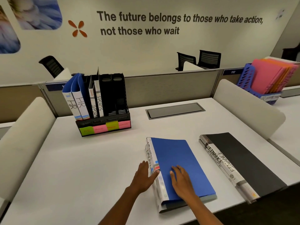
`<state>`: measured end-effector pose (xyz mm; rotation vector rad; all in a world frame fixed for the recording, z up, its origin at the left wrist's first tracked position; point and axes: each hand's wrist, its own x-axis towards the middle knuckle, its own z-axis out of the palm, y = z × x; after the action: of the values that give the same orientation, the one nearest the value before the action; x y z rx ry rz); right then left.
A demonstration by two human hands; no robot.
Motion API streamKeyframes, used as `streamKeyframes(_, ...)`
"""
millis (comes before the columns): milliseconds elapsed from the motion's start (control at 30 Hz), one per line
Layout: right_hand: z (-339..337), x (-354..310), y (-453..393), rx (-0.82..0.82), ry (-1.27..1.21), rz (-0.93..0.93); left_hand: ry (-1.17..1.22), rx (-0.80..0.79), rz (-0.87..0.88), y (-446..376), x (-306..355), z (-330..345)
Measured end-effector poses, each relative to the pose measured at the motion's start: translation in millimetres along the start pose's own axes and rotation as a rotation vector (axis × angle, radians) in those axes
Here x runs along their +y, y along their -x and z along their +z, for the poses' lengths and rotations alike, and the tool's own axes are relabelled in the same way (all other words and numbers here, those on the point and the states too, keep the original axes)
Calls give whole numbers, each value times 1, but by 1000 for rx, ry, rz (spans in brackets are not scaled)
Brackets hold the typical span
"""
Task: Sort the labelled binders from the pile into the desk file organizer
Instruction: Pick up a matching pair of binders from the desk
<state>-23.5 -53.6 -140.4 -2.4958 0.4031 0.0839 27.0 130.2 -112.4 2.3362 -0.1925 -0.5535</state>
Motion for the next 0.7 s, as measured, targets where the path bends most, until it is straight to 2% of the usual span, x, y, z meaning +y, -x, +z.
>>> streamKeyframes(133, 7, 14, -6, -11, 7, -42, 49, 11, -69, -7, 15, 20)
streamKeyframes(333, 11, 28, -15, -92, 46, -97, 240, 130, -102, -12, 39, 35)
streamKeyframes(467, 5, 31, -23, -70, -2, -107, 297, 143, -75, -19, 51, 34)
streamKeyframes(700, -4, 27, -36, -23, -128, -98, 559, 134, -107, -26, 76, 33)
